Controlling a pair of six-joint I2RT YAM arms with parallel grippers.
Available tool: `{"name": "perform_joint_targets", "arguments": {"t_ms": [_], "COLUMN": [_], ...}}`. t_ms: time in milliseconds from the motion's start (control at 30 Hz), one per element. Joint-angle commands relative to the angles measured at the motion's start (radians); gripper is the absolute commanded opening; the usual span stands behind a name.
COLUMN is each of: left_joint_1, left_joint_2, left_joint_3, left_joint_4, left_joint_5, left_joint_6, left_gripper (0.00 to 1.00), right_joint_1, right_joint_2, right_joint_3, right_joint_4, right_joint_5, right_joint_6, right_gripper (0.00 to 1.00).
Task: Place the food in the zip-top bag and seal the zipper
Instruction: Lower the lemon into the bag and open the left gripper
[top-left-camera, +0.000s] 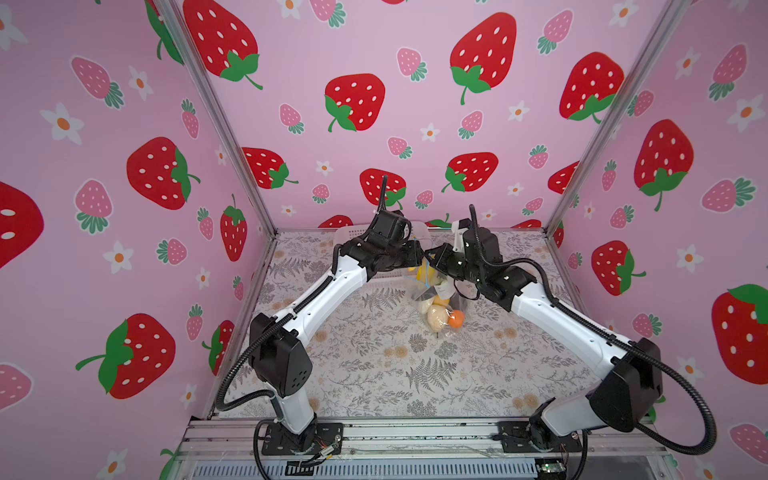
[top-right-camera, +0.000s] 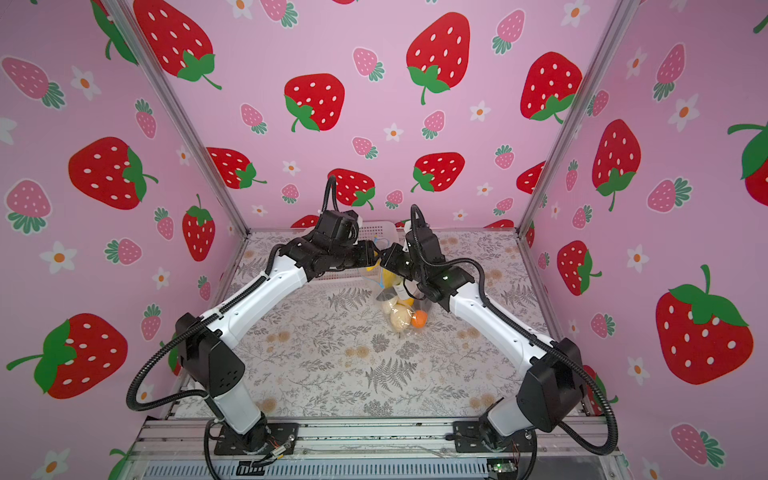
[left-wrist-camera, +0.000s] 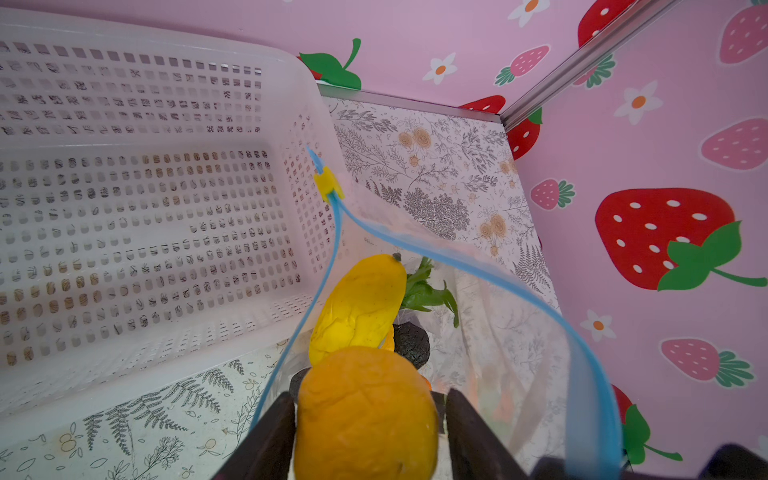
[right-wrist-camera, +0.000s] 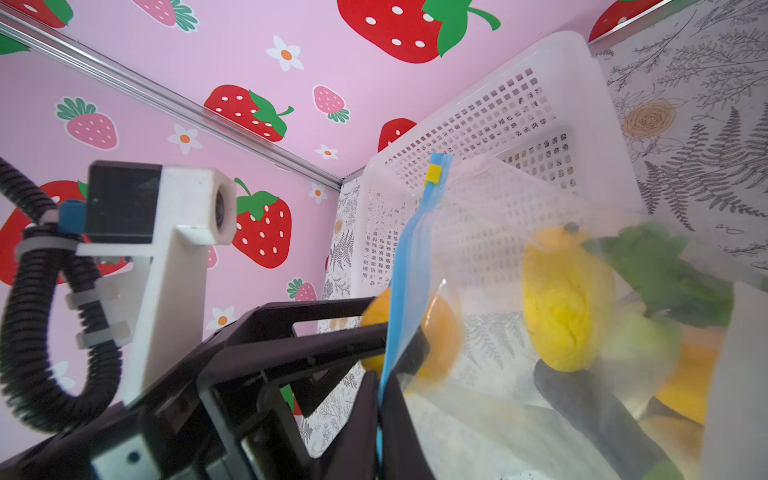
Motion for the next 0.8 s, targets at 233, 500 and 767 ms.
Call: {"name": "perform_joint_targets", "arguments": {"t_ms": [233,500,767], "left_joint_1": [-0.006,0.019,0.054], "left_joint_2": [-0.006,-0.073,-0.049], "left_joint_3": [0.042,-0.023,-0.047], "left_joint_4": [-0.001,-0.001,-0.004], "left_joint_5": [-0.020,-0.072,-0.050], "left_joint_6": [0.012,0.008,-0.006], "left_gripper": [0.65,0.62,0.54], "right_joint_1": [0.002,0.001,0.000], "right_joint_2": [-0.004,-0.035,-0.028], "right_joint_3": [0.039,0.022,0.014], "right_joint_4": [0.004,0.002,0.008], "right_joint_5": [0.019,0.062,0.046], "right_joint_6": [-0.008,-0.032,-0.029], "right_gripper": [0.07,0.07,0.07]}}
